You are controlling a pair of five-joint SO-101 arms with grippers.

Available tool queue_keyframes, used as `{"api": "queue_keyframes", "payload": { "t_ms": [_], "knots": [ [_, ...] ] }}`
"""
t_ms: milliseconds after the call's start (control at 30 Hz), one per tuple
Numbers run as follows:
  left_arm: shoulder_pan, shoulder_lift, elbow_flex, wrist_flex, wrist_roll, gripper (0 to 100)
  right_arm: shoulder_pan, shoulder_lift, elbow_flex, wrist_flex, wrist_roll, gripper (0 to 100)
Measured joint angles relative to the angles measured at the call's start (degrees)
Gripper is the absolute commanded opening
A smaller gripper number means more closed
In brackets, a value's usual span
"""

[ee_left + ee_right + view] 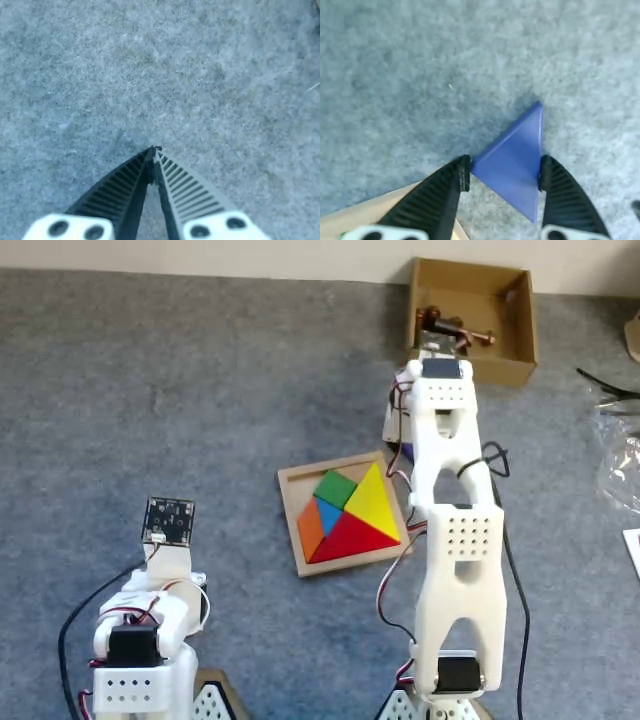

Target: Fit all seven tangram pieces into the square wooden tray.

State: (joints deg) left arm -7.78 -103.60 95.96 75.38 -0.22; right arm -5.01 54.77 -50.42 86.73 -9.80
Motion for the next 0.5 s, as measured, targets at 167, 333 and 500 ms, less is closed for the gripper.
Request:
{"api": "queue_keyframes", "payload": {
  "t_ms": [167,333,500],
  "knots": [
    [0.0,0.0,0.0,0.0,0.0,1,0.0,0.0,-0.5,0.0,-3.1,21.7],
    [0.0,0.0,0.0,0.0,0.0,1,0.0,0.2,-3.8,1.0,-4.5,21.7],
    [0.0,0.0,0.0,0.0,0.0,1,0.0,0.2,-6.4,1.4,-4.6,21.7]
  ]
}}
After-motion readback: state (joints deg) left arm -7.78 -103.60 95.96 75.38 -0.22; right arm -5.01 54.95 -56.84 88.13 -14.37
